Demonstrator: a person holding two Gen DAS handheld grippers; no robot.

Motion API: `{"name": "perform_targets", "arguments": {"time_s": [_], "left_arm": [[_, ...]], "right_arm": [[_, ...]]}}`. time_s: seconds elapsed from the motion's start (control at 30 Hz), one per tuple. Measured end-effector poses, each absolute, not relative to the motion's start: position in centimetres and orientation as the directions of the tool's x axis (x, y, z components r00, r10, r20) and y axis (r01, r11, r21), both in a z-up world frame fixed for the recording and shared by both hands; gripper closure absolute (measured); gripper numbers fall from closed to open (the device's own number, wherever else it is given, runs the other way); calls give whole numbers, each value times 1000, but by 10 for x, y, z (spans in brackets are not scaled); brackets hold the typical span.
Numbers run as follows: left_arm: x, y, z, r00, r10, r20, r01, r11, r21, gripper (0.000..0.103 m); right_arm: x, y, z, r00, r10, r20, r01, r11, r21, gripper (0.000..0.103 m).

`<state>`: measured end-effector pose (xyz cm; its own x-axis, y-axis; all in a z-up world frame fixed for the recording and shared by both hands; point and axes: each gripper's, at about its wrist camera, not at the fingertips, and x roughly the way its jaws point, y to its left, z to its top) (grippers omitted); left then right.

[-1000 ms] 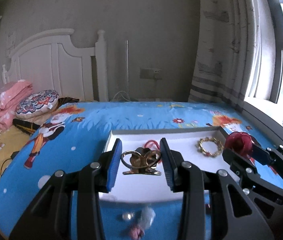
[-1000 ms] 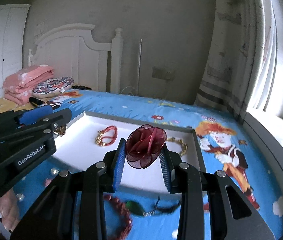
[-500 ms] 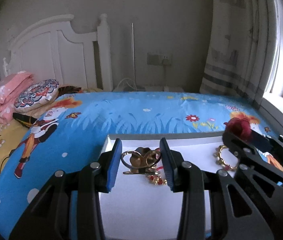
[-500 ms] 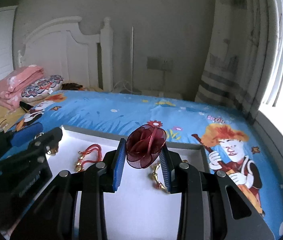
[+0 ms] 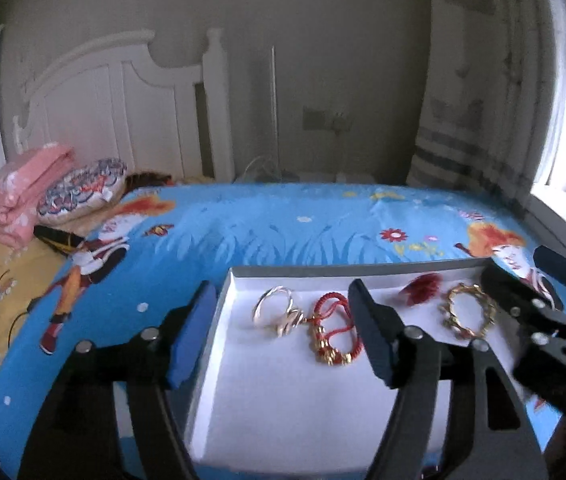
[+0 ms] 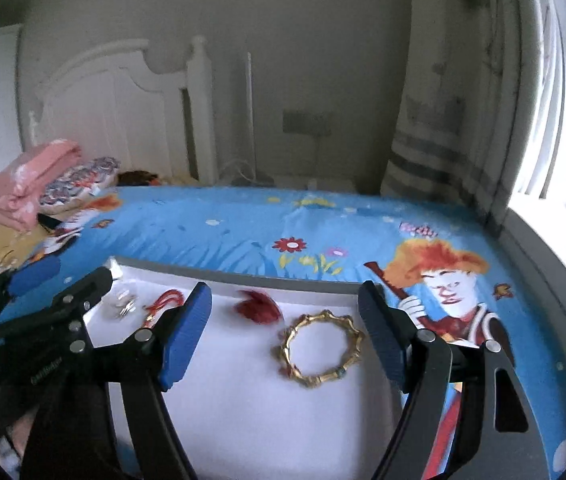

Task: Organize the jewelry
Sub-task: 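Withdraw both tools from the tray toward the remaining jewelry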

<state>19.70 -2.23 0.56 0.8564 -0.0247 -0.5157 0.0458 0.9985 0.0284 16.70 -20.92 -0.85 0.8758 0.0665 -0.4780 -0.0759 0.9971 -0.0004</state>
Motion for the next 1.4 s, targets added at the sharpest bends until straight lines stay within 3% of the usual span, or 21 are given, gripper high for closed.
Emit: {"name": "perform_targets", "arguments": {"time_s": [0.07,0.33,0.67,1.0,1.3,1.4], "left_arm": [[178,-20,9,871,-20,-492,47,998,43,25],[119,-7,-3,887,-11,-462,31,999,37,15],[77,6,-41,880,-8,-474,56,995,86,15],[72,15,-40,901,-23,-432,45,998,41,12],[69,16,-48,870,-64,-489,77,997,6,12],[69,16,-51,867,-60,-494,74,997,8,12]], "right_arm": [[146,-215,-7,882,74,-465,-85,996,-5,31],[89,-233,-25,877,63,-477,-68,998,7,38],[66,-243,-64,830,56,-555,-43,998,36,46],[83,-233,-75,781,44,-623,-15,998,53,60],[98,-218,-81,737,16,-676,-26,1000,-5,61],[100,-214,-82,737,5,-676,-28,999,-23,69]]}}
